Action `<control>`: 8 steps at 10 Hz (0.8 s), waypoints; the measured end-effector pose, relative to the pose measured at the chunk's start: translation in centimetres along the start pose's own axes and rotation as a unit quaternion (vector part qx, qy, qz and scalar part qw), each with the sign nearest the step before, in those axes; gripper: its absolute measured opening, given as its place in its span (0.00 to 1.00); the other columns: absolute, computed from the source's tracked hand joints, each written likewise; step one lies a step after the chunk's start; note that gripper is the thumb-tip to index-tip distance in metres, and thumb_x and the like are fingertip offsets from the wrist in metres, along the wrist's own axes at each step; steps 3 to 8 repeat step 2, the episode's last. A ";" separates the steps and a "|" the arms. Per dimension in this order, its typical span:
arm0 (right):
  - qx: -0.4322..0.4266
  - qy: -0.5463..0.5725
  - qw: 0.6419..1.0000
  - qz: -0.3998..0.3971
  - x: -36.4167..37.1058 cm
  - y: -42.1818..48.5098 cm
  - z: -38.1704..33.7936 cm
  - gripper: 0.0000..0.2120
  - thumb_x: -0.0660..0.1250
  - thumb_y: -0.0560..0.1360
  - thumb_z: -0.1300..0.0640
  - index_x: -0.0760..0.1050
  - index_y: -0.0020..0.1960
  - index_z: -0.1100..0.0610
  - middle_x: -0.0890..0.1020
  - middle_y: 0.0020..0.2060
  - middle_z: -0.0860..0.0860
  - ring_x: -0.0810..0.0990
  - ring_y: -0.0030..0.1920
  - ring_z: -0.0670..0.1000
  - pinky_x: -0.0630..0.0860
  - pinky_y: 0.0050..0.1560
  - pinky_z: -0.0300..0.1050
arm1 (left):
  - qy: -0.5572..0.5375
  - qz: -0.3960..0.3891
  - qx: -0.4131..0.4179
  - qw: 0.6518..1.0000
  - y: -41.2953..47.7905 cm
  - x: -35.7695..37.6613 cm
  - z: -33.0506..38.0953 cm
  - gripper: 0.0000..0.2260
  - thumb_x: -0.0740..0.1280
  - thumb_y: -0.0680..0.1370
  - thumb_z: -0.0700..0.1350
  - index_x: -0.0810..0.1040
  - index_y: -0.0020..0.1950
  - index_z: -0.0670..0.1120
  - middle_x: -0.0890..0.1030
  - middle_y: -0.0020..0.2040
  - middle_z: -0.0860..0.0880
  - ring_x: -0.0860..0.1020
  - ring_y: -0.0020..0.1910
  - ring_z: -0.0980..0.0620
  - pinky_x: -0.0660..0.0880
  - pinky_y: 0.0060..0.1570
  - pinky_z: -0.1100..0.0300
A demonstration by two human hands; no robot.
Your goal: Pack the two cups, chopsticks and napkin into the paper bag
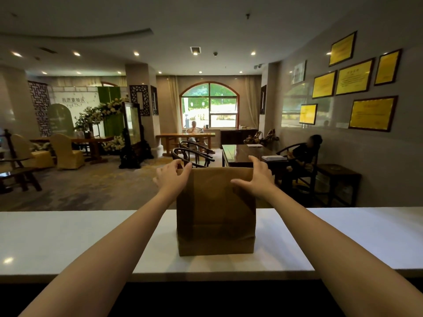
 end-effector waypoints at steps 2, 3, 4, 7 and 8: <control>-0.084 -0.144 0.986 -0.016 -1.9 -1.4 -2.8 0.54 0.69 0.62 0.32 0.40 0.75 0.44 0.41 0.77 0.52 0.40 0.76 0.60 0.42 0.71 0.69 | 0.220 0.022 0.196 0.955 -0.6 -0.2 3.7 0.31 0.48 0.74 0.68 0.48 0.74 0.58 0.54 0.77 0.46 0.48 0.76 0.43 0.40 0.71 0.39; -0.084 -0.144 0.986 -0.016 -1.9 -1.4 -2.8 0.54 0.69 0.62 0.32 0.40 0.75 0.44 0.41 0.77 0.52 0.40 0.76 0.60 0.42 0.71 0.69 | 0.220 0.022 0.196 0.955 -0.6 -0.2 3.7 0.31 0.48 0.74 0.68 0.48 0.74 0.58 0.54 0.77 0.46 0.48 0.76 0.43 0.40 0.71 0.39; -0.084 -0.144 0.986 -0.016 -1.9 -1.4 -2.8 0.54 0.69 0.62 0.32 0.40 0.75 0.44 0.41 0.77 0.52 0.40 0.76 0.60 0.42 0.71 0.69 | 0.220 0.022 0.196 0.955 -0.6 -0.2 3.7 0.31 0.48 0.74 0.68 0.48 0.74 0.58 0.54 0.77 0.46 0.48 0.76 0.43 0.40 0.71 0.39; -0.084 -0.144 0.986 -0.016 -1.9 -1.4 -2.8 0.54 0.69 0.62 0.32 0.40 0.75 0.44 0.41 0.77 0.52 0.40 0.76 0.60 0.42 0.71 0.69 | 0.220 0.022 0.196 0.955 -0.6 -0.2 3.7 0.31 0.48 0.74 0.68 0.48 0.74 0.58 0.54 0.77 0.46 0.48 0.76 0.43 0.40 0.71 0.39; -0.084 -0.144 0.986 -0.016 -1.9 -1.4 -2.8 0.54 0.69 0.62 0.32 0.40 0.75 0.44 0.41 0.77 0.52 0.40 0.76 0.60 0.42 0.71 0.69 | 0.220 0.022 0.196 0.955 -0.6 -0.2 3.7 0.31 0.48 0.74 0.68 0.48 0.74 0.58 0.54 0.77 0.46 0.48 0.76 0.43 0.40 0.71 0.39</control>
Point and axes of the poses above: each hand's wrist, its own y-axis towards the middle knuckle, its own x-axis out of the palm, z = x × y, the point moved 6 cm from there along y, towards the middle knuckle
